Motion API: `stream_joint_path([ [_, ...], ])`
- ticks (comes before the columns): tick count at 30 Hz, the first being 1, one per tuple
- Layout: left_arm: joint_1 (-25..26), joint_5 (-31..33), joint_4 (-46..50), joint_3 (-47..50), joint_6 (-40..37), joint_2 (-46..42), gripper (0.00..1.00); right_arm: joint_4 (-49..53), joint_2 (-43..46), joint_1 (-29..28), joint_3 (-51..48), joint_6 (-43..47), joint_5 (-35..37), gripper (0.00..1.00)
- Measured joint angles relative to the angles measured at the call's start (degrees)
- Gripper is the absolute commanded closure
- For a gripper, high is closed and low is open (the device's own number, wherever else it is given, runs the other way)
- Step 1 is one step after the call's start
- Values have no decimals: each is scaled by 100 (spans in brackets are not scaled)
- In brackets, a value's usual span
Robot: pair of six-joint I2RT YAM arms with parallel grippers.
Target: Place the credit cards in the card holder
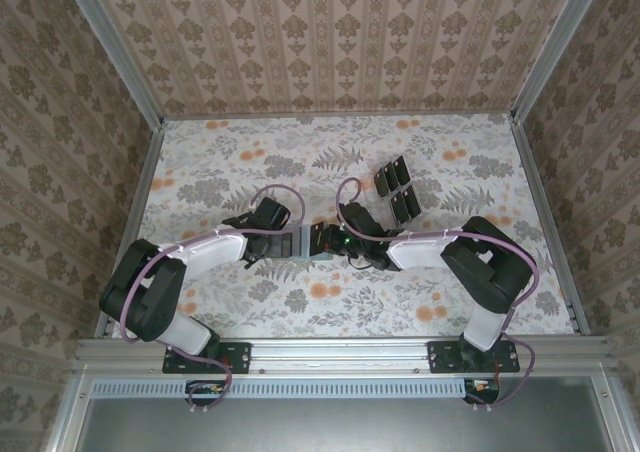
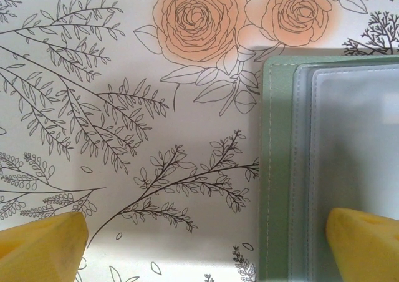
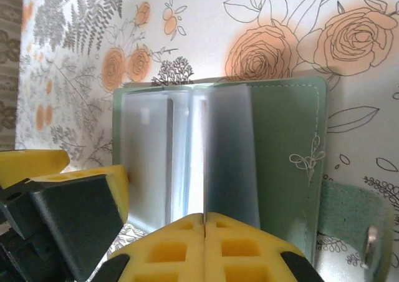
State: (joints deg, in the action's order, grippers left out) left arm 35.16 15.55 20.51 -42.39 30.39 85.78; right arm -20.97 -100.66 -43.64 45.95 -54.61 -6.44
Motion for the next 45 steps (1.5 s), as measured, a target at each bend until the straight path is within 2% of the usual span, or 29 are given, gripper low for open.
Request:
stream_joint_path([
  [6, 0, 4, -2, 4, 2, 0, 0, -1198, -317, 0, -293, -334, -66, 100],
  [13, 0, 17, 0, 4, 0, 0, 0, -1777, -442, 0, -343, -505, -94, 100],
  [45, 0, 17, -33, 28, 2, 0, 0, -2618, -828, -2, -575, -719, -74, 100],
])
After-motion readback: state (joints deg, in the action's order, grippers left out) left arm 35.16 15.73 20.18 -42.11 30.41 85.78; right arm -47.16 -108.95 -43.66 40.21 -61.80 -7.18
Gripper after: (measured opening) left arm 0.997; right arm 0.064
